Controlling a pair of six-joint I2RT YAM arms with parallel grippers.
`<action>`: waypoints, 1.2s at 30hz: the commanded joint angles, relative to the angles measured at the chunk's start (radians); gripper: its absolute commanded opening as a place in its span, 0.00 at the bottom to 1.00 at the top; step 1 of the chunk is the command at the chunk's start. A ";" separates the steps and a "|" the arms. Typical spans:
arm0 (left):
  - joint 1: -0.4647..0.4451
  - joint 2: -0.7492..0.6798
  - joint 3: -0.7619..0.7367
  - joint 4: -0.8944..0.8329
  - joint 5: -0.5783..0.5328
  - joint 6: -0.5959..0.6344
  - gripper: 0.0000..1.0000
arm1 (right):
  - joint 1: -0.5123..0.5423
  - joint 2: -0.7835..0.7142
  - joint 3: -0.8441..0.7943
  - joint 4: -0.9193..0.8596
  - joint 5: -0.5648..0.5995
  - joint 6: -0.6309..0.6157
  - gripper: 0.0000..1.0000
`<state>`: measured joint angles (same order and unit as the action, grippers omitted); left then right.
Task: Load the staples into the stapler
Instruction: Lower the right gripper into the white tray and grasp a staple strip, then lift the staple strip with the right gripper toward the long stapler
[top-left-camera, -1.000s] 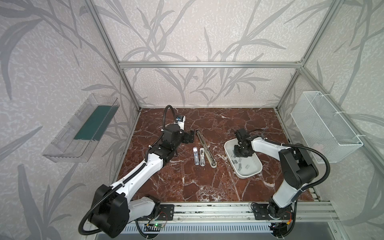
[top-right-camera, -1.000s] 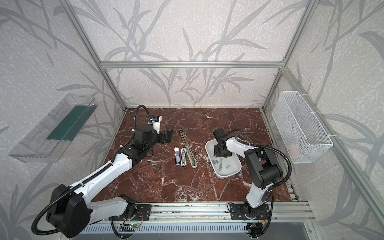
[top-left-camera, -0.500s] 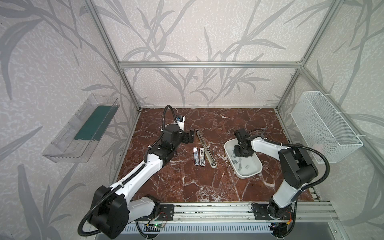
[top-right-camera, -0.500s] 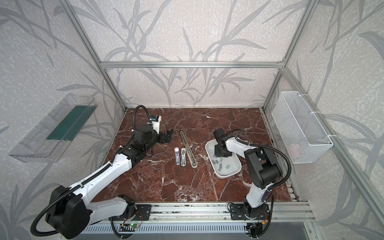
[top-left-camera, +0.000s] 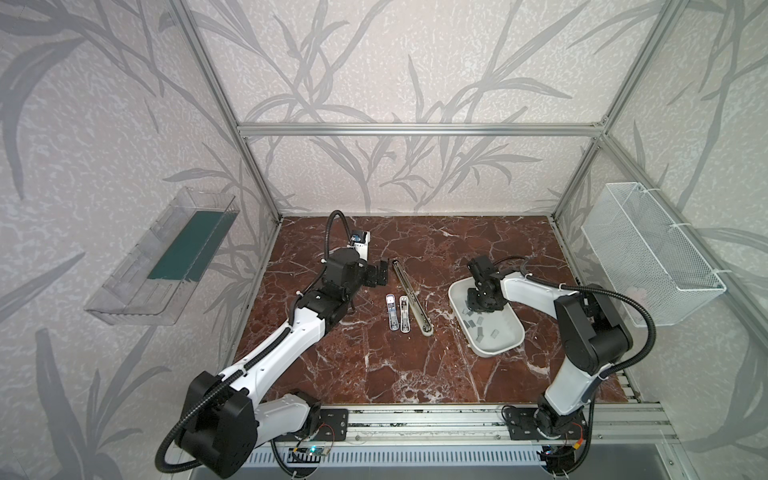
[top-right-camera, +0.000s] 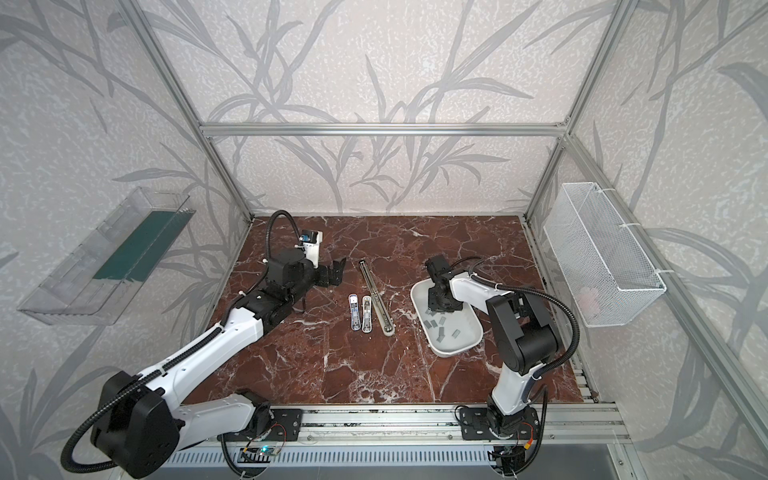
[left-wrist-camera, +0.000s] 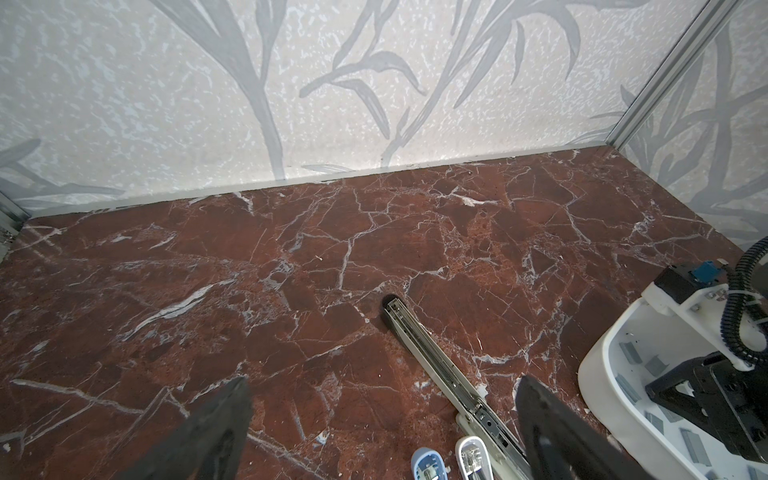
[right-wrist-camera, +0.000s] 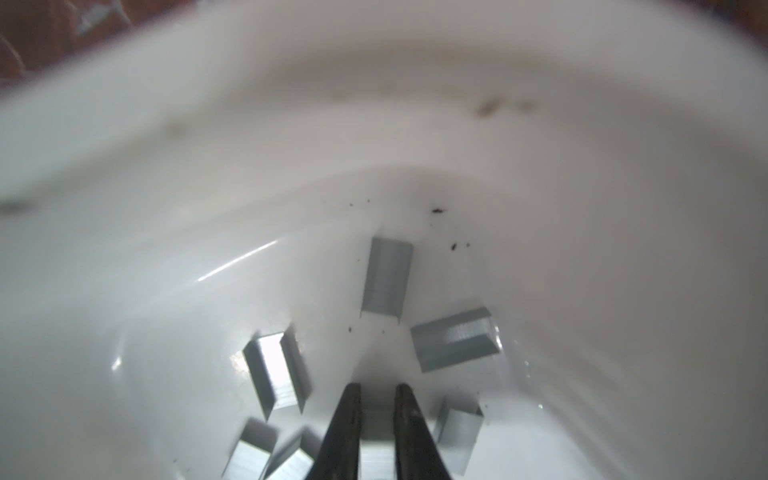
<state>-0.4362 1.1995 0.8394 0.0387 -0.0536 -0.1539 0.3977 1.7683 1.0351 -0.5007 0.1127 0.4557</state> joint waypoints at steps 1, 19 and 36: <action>0.002 -0.012 -0.009 0.017 0.007 -0.017 0.99 | 0.003 0.033 -0.006 -0.050 0.003 0.005 0.14; 0.006 -0.215 -0.298 -0.118 -0.460 -0.483 0.99 | 0.036 -0.316 -0.108 0.043 0.137 0.016 0.12; 0.028 -0.084 -0.349 -0.068 -0.170 -0.295 0.99 | 0.403 -0.438 -0.115 0.208 0.206 -0.075 0.09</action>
<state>-0.4114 1.1484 0.5156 -0.1112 -0.2882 -0.4824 0.7418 1.3178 0.9222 -0.3569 0.2947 0.4046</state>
